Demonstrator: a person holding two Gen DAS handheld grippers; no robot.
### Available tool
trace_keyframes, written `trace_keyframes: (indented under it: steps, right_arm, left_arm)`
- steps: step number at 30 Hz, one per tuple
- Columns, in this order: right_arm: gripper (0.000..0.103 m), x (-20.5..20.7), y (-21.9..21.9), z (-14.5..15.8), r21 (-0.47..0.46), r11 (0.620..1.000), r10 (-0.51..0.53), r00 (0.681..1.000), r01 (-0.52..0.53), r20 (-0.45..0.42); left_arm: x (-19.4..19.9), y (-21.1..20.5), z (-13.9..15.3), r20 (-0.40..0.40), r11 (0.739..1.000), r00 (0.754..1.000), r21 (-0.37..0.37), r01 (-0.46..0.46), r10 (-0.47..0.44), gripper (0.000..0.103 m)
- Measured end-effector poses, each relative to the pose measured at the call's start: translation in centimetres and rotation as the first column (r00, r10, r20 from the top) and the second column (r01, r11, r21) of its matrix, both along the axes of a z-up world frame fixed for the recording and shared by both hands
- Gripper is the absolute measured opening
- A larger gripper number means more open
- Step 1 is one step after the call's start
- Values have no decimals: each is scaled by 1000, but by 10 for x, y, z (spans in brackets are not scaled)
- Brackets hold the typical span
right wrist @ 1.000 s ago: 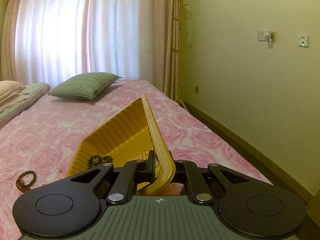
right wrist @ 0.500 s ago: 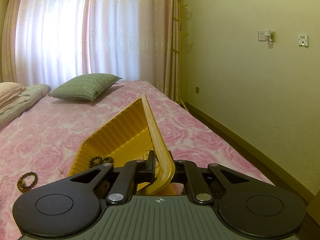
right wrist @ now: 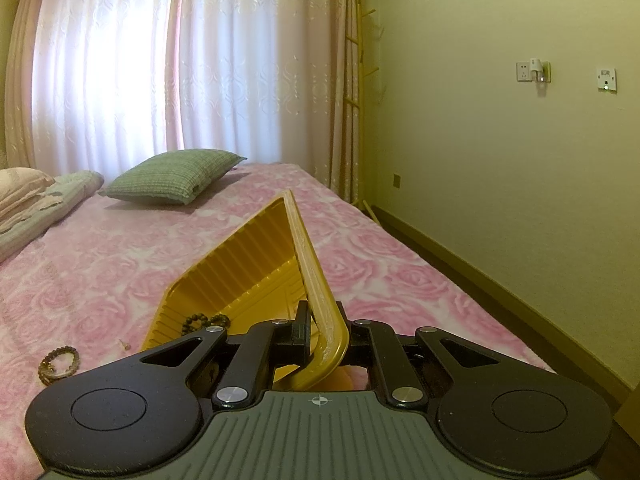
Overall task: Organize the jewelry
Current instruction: 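Lift the pearl necklace and carry it over the yellow tray, then open the left gripper to drop the pearls into the tray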
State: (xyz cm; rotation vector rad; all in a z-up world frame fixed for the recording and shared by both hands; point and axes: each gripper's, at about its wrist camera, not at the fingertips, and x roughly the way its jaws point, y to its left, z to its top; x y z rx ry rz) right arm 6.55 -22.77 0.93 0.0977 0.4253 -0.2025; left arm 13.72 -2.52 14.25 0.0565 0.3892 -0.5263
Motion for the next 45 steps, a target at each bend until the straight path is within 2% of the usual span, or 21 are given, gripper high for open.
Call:
trace_keyframes:
  steps: [5,9,13,16,22,26,29,33,40,44,45]
  right_arm:
    - [9,0,1,0,6,1000,1,1000,-1,4]
    - [9,0,-1,-1,12,1000,1,1000,-1,4]
    - [9,0,-2,-1,16,1000,1,1000,-1,3]
    - [9,-1,-3,-2,15,1000,4,1000,-4,4]
    - [9,-1,-4,-3,21,1000,1,1000,-2,5]
    - [9,-1,-3,-3,17,1000,2,1000,-2,4]
    - [9,0,-4,-4,18,1000,0,1000,0,1]
    - [9,-1,-3,-4,14,1000,1,1000,-1,0]
    - [9,-1,-3,-4,14,1000,-1,1000,1,-1]
    - [9,0,-3,-4,12,1000,0,1000,0,0]
    - [9,0,-4,-4,12,1000,0,1000,0,0]
  left_arm:
    - [6,-45,15,21,994,994,-1,108,-108,0]
    - [16,-76,13,2,984,984,18,179,-179,0]
    - [24,-101,4,-26,958,959,51,282,-281,0]
    - [30,-115,-4,-52,929,933,85,359,-356,0]
    - [48,-123,-30,-121,857,857,69,511,-502,0]
    - [53,-133,-48,-177,794,802,132,593,-570,0]
    - [57,-138,-61,-228,761,774,161,629,-591,0]
    - [63,-137,-73,-274,762,773,170,625,-572,0]
    - [71,-133,-80,-294,774,788,193,603,-540,0]
    - [76,-132,-79,-298,795,805,189,576,-513,9]
    - [77,-132,-79,-298,803,812,190,565,-502,18]
